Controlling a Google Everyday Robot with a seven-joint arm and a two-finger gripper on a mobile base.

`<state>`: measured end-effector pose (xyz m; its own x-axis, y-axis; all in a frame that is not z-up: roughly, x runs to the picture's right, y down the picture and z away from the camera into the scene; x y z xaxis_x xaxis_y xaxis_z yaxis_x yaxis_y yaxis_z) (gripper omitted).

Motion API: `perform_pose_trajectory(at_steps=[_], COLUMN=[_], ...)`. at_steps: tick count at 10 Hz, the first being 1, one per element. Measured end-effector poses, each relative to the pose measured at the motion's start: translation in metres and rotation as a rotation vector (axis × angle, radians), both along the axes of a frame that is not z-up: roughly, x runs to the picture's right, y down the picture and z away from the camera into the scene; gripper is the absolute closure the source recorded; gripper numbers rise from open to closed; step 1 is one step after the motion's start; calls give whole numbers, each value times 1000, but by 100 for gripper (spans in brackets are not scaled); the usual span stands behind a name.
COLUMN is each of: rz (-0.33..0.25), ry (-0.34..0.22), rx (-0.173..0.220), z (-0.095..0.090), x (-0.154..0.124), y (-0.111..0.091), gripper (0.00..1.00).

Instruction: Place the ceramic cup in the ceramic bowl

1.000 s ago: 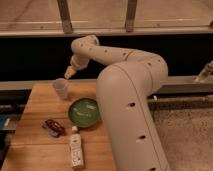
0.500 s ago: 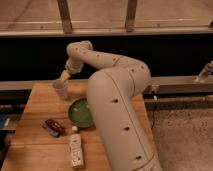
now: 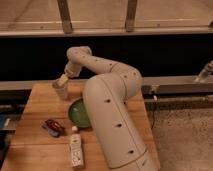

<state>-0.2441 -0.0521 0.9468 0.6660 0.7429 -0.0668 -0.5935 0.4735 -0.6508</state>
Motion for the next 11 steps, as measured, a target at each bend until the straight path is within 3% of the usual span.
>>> perform_pose_trajectory(at_steps=[3, 7, 8, 9, 11], rz=[-31, -47, -25, 21, 80], ry=[-21, -31, -53, -103, -146], rx=[-24, -24, -28, -28, -7], z=[1, -7, -12, -21, -40], x=[-18, -21, -16, -6, 18], y=[15, 19, 16, 9, -6], gripper=[54, 94, 99, 100, 100])
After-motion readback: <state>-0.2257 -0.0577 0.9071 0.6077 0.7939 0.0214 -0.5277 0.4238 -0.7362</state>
